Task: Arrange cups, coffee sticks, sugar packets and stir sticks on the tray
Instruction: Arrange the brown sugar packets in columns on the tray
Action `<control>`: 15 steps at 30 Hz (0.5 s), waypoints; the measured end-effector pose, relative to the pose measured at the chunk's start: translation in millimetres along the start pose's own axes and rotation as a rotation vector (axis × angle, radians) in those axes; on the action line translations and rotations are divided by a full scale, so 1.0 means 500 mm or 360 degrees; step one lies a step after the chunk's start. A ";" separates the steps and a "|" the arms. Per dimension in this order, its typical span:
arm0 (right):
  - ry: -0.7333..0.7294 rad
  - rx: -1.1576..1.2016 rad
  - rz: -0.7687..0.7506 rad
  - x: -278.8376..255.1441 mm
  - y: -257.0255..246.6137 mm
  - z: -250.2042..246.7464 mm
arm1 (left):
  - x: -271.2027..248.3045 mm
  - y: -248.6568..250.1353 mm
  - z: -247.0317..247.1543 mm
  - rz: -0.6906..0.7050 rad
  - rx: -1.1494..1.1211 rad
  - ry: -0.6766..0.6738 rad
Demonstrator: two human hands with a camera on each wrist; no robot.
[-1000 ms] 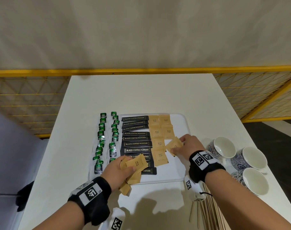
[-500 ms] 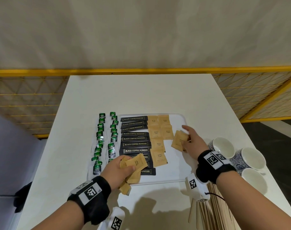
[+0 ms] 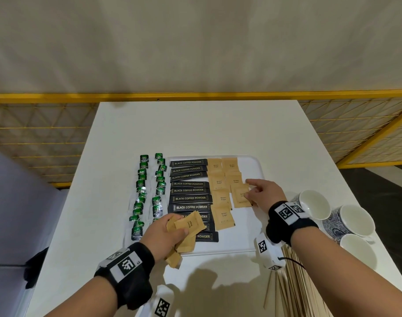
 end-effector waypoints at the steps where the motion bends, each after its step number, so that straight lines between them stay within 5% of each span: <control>1: -0.0004 -0.0016 0.0000 0.001 0.000 0.003 | 0.001 0.000 0.001 0.0004 0.0004 -0.0002; 15: 0.0068 0.0067 -0.0004 0.009 0.006 0.013 | 0.000 0.005 0.005 -0.0004 -0.0033 -0.0011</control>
Point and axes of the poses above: each hand's wrist, its own x-axis towards the middle knuckle, its own z-axis out of the palm, y = z × x, the point moved 6 cm from there along x, towards the middle knuckle, and after that the axes turned 11 degrees about z, right-handed, at the moved point
